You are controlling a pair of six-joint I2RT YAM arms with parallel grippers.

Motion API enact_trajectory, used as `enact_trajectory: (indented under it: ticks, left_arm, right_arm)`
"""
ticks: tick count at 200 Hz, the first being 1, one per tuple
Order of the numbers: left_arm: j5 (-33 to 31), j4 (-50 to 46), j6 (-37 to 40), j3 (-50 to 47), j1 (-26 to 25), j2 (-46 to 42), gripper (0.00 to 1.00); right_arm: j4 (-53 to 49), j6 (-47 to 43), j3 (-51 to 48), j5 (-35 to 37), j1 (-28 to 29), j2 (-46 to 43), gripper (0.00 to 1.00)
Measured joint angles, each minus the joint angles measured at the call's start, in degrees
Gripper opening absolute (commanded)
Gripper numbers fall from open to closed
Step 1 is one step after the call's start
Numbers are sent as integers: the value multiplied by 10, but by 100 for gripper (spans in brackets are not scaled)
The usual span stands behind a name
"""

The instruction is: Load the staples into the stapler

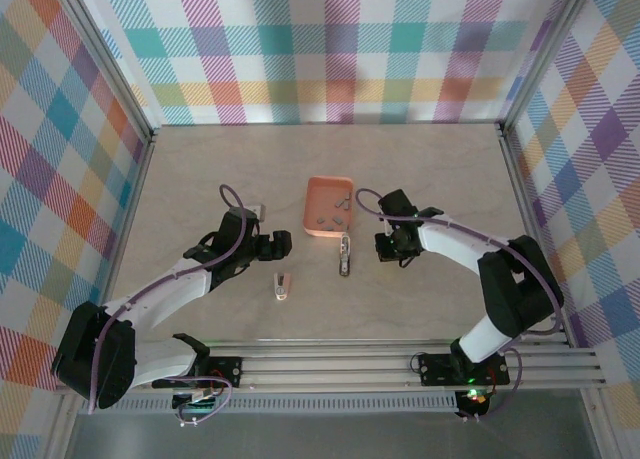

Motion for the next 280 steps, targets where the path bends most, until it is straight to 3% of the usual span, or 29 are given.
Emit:
enact_trajectory:
  ticks: [55, 107, 214, 280]
  left_arm:
    - [0, 0, 0, 0, -3, 0, 92]
    - [-1, 0, 0, 0, -3, 0, 93]
    - [0, 0, 2, -8, -3, 0, 92]
    - [-2, 0, 2, -8, -3, 0, 93]
  right_arm:
    - [0, 32, -19, 9, 0, 8, 18]
    - [-1, 48, -19, 9, 0, 11, 31]
    - [-106, 59, 59, 5, 0, 49, 31]
    - [-121, 44, 92, 2, 0, 93, 30]
